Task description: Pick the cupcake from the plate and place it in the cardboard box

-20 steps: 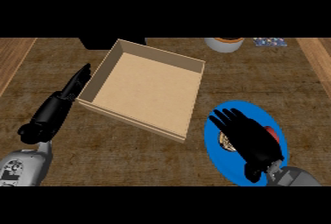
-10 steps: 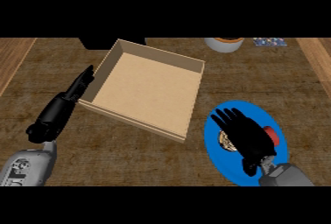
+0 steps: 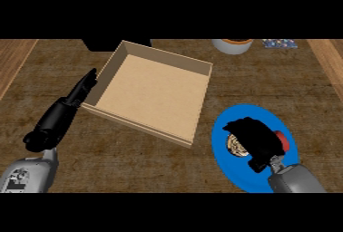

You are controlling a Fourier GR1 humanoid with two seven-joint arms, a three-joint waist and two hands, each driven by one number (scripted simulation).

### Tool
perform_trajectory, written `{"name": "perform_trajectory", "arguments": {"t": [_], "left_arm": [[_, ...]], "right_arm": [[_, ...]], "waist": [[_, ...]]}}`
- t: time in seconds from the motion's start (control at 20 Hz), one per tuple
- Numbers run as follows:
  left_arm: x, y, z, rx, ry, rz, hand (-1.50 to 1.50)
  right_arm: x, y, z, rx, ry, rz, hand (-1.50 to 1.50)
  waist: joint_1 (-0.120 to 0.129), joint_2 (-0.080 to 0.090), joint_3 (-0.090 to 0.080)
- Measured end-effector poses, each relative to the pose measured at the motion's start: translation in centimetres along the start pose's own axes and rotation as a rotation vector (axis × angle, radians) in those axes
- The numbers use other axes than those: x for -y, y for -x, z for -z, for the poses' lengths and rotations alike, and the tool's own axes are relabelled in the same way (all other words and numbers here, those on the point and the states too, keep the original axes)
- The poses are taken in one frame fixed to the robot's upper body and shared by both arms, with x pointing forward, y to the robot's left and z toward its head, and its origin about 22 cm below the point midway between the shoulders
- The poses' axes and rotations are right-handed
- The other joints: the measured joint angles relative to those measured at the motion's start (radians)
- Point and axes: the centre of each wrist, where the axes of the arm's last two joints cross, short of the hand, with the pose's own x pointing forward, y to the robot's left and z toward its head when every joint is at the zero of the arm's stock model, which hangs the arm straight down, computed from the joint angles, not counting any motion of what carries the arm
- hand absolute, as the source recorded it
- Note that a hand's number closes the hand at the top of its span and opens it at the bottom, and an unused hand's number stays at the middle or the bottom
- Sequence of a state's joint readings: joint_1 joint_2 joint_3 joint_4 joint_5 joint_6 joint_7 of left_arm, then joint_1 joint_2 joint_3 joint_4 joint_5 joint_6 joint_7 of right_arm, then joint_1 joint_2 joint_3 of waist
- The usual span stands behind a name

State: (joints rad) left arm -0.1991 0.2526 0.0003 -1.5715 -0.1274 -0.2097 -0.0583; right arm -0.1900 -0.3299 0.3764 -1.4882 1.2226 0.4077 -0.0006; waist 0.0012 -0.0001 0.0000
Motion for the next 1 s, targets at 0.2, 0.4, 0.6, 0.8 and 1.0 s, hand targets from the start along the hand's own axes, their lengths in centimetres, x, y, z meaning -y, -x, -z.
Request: {"name": "perform_trajectory", "arguments": {"t": [0.2, 0.4, 0.6, 0.8, 1.0], "left_arm": [[0.0, -0.5, 0.2, 0.002, -0.004, 0.001, 0.00], [-0.3, -0.5, 0.4, 0.000, -0.001, -0.003, 0.00], [0.0, -0.7, 0.9, 0.019, 0.022, -0.005, 0.00], [1.0, -1.3, 1.8, 0.055, 0.076, -0.010, 0.00], [1.9, -1.6, 2.6, 0.075, 0.108, -0.017, 0.00]], "right_arm": [[-1.0, -0.5, 0.6, 0.080, 0.055, -0.030, 1.50], [-0.4, -0.5, 1.1, 0.117, 0.132, -0.057, 1.50], [0.7, -8.1, 3.2, 0.244, 0.156, -0.035, 1.50], [2.2, -12.0, 3.2, 0.326, 0.166, -0.020, 1.50], [3.7, -16.5, 3.2, 0.446, 0.220, 0.004, 1.50]], "waist": [[0.001, -0.001, -0.002], [0.000, -0.001, -0.001], [0.031, 0.004, -0.002], [0.089, 0.011, -0.007], [0.132, 0.022, -0.002]]}}
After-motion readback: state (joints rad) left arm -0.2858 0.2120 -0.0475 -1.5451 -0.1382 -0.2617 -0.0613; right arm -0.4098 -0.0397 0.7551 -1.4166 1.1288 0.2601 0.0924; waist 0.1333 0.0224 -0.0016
